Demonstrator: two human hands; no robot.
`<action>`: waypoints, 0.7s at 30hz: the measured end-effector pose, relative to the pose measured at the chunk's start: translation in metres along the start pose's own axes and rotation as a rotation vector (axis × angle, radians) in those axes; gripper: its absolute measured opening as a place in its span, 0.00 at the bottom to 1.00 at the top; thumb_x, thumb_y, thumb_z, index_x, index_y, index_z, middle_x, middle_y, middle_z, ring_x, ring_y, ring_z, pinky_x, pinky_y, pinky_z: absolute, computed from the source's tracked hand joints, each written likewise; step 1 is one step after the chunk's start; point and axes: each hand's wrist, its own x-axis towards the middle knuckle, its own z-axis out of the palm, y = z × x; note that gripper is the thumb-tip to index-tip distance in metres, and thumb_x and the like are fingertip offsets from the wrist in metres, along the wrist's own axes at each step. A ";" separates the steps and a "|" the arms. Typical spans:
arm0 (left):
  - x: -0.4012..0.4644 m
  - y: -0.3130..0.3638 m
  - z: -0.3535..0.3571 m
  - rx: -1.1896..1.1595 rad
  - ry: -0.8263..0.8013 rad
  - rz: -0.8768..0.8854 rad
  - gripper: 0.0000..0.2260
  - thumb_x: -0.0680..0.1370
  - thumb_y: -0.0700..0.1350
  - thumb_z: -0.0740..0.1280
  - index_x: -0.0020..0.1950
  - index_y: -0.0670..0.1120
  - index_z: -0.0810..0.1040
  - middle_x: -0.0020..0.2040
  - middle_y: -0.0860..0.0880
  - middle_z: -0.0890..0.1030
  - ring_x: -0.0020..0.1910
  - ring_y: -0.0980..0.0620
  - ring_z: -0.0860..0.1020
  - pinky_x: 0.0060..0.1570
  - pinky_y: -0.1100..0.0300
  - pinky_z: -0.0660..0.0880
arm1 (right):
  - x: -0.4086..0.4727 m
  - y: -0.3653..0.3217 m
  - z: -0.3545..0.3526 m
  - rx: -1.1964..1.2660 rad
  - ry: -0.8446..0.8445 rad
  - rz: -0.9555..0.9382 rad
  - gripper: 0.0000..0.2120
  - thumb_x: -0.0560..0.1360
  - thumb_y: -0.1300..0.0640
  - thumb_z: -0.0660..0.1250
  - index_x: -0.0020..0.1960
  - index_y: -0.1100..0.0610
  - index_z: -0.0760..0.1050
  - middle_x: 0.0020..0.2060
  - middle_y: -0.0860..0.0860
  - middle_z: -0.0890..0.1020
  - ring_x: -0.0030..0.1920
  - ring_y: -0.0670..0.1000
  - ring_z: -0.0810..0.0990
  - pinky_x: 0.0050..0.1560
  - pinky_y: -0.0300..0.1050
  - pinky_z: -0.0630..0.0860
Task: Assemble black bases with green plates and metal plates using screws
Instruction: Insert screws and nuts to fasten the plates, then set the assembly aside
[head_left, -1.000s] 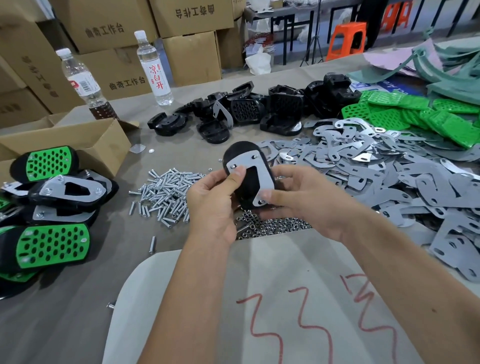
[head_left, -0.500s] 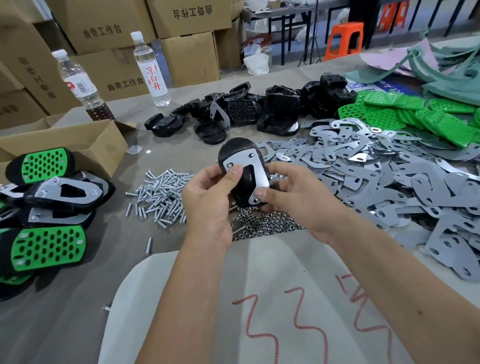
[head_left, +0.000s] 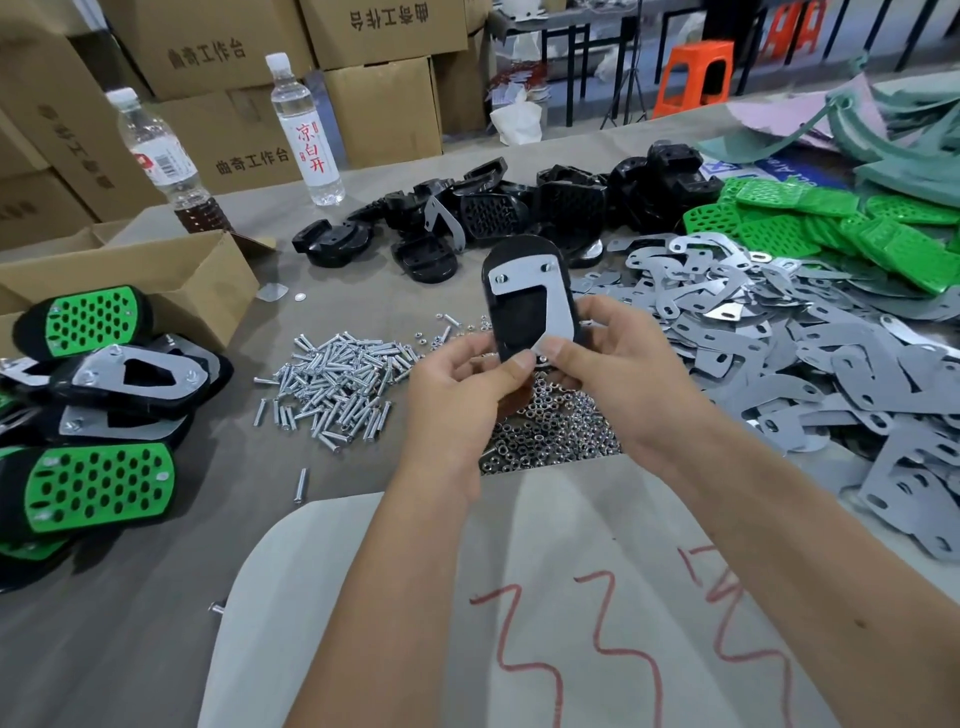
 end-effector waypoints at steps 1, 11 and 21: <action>0.000 0.000 0.000 -0.015 0.008 -0.017 0.10 0.75 0.34 0.75 0.55 0.42 0.85 0.42 0.47 0.86 0.43 0.49 0.84 0.54 0.51 0.82 | 0.000 0.000 0.001 0.000 -0.005 0.002 0.09 0.80 0.67 0.69 0.56 0.55 0.79 0.35 0.46 0.84 0.34 0.44 0.78 0.40 0.39 0.75; 0.000 -0.001 0.003 0.063 0.089 0.017 0.07 0.76 0.32 0.73 0.52 0.41 0.85 0.49 0.40 0.87 0.55 0.36 0.84 0.62 0.39 0.79 | -0.002 0.005 0.003 -0.058 -0.020 0.002 0.07 0.80 0.63 0.71 0.56 0.54 0.81 0.39 0.50 0.87 0.34 0.43 0.81 0.38 0.35 0.77; 0.008 -0.013 0.014 0.258 0.137 0.225 0.02 0.80 0.43 0.72 0.49 0.47 0.84 0.42 0.47 0.86 0.42 0.51 0.82 0.51 0.51 0.80 | 0.006 0.002 -0.003 0.001 0.150 0.023 0.06 0.81 0.65 0.68 0.51 0.56 0.81 0.30 0.40 0.83 0.30 0.37 0.78 0.32 0.30 0.71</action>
